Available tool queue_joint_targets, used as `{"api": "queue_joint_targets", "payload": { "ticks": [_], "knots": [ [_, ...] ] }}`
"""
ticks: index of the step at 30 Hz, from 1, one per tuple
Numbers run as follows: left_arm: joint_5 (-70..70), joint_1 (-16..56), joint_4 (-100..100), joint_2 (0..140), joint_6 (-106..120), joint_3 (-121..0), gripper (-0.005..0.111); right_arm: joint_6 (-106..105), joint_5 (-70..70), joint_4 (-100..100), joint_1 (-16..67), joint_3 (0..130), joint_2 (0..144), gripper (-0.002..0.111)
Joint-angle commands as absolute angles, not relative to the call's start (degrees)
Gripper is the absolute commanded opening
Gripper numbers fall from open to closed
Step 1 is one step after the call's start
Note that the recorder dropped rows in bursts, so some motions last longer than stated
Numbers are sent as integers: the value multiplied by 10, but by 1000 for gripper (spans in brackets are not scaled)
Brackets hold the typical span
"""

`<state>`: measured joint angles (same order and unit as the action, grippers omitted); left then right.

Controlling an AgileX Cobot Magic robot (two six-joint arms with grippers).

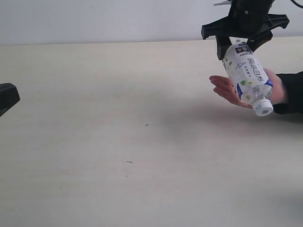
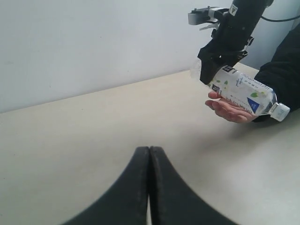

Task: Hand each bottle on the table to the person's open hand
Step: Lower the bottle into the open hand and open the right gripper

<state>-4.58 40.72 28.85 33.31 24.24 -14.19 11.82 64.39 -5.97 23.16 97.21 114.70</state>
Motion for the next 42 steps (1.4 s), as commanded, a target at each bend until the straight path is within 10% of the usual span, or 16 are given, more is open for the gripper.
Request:
{"api": "queue_joint_targets", "payload": {
  "ticks": [1, 26, 42],
  "knots": [
    [-49, 406, 286, 330, 239, -139, 0, 149, 622, -102, 233, 962, 1140, 0],
    [-49, 406, 286, 330, 239, -139, 0, 146, 659, -80, 233, 962, 1153, 19],
    [-49, 406, 286, 330, 239, -139, 0, 146, 624, -96, 233, 962, 1168, 74]
  ]
}}
